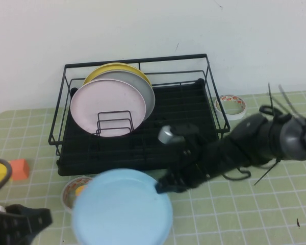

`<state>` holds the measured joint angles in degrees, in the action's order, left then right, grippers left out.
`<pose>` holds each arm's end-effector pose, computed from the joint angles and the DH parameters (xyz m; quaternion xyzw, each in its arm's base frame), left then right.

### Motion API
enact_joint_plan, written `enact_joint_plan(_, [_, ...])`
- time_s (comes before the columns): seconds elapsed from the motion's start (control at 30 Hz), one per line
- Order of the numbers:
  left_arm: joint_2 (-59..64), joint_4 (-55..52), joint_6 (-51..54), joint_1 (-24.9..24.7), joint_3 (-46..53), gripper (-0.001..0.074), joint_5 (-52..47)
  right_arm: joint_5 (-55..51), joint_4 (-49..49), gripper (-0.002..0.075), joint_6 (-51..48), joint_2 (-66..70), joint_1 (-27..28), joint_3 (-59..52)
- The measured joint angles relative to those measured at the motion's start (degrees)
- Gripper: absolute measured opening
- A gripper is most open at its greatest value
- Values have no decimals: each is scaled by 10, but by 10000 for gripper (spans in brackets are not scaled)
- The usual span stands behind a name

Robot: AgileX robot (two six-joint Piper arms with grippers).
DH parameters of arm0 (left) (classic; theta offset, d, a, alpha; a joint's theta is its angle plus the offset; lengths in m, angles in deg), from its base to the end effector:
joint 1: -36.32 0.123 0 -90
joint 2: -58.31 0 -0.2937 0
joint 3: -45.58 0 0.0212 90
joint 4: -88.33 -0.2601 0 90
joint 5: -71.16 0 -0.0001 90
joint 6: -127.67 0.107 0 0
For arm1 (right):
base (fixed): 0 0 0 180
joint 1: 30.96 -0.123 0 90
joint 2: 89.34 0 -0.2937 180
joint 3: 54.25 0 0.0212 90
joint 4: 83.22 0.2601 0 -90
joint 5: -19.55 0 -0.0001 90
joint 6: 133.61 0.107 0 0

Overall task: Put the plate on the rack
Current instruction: Pick up the plate from the table, then hand over the plate

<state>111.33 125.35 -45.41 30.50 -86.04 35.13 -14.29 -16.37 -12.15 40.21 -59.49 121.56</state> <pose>0.1527 -0.0537 0.2606 -0.0723 0.8971 -0.2639 0.3468 0.3582 0.2572 0.1066 -0.2658 0.8919 0.3190 0.1790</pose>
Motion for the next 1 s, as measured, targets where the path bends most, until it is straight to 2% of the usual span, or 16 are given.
enact_joint_plan(0.1, [3, 22, 34, 0, 10, 340, 0, -1, 0, 12, -12, -52, -25, 0])
enact_joint_plan(0.17, [7, 26, 39, 0, 12, 409, 1, -1, 2, 12, -24, -83, -41, 0])
enact_joint_plan(0.27, [16, 31, 44, 0, 12, 446, 6, -7, 9, 12, -34, -117, -57, 0])
enact_joint_plan(0.37, [21, 31, 48, 0, 14, 452, 12, -20, 20, 12, -46, -138, -62, 0])
enact_joint_plan(0.43, [23, 31, 50, 0, 15, 443, 14, -32, 37, 12, -67, -148, -63, 0])
enact_joint_plan(0.53, [23, 31, 51, 0, 15, 386, 14, -60, 81, 13, -122, -154, -64, 0])
enact_joint_plan(0.7, [23, 41, 81, 0, 15, 178, 10, -79, 105, 18, -253, -153, -60, 0])
enact_joint_plan(0.8, [22, 51, 120, 0, 15, 111, 5, -77, 106, 34, -285, -152, -56, -1])
enact_joint_plan(0.9, [22, 58, 176, 0, 15, 111, 21, -80, 109, 106, -290, -152, -55, -1])
enact_joint_plan(1.0, [22, 59, 243, 0, 15, 111, 46, -90, 109, 241, -292, -153, -55, 0])
